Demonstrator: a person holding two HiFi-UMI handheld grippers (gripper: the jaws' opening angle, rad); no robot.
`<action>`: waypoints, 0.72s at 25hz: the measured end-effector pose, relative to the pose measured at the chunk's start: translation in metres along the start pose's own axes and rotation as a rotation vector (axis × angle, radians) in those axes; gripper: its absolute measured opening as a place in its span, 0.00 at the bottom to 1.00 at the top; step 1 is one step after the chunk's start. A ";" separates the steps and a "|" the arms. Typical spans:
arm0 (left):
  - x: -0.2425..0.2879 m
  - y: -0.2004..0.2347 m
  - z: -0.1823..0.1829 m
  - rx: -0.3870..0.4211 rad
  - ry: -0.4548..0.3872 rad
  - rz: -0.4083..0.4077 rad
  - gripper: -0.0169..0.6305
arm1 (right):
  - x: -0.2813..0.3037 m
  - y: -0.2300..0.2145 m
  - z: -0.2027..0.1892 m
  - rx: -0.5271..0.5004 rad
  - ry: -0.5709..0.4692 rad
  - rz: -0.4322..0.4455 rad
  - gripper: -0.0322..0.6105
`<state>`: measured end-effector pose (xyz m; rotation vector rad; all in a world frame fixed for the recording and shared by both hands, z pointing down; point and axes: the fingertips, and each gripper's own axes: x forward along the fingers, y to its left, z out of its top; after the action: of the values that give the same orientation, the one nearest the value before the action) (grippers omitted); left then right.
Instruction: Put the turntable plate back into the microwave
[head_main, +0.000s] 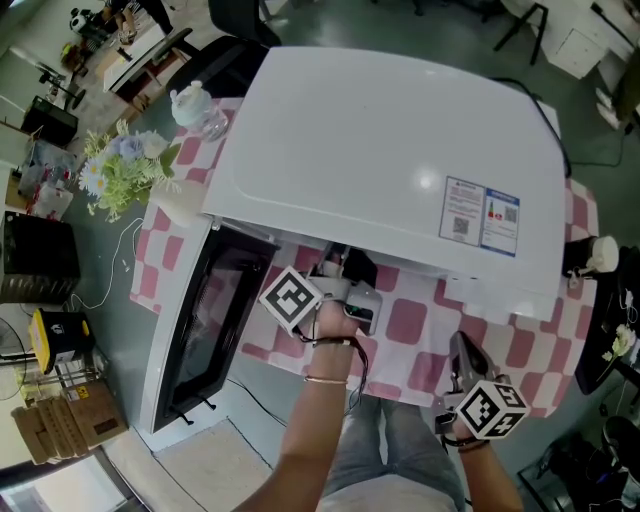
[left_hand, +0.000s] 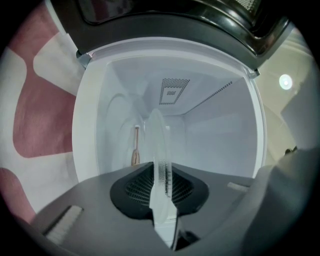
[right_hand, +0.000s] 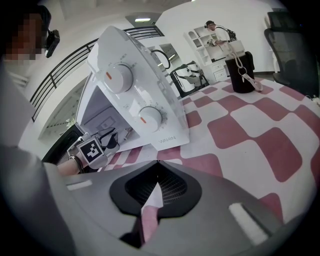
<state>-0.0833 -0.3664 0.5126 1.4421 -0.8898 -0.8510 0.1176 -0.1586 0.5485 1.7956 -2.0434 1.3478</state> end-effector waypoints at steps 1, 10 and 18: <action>0.000 0.000 0.000 -0.006 -0.002 0.002 0.09 | 0.000 0.001 0.000 0.000 0.002 0.002 0.06; 0.000 0.003 0.003 0.036 0.002 0.067 0.08 | 0.003 0.004 -0.001 -0.003 0.013 0.014 0.07; 0.004 0.005 0.003 0.134 0.084 0.184 0.09 | 0.004 0.007 0.000 -0.008 0.015 0.024 0.07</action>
<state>-0.0842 -0.3714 0.5173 1.4743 -1.0139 -0.5995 0.1110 -0.1620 0.5472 1.7575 -2.0667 1.3528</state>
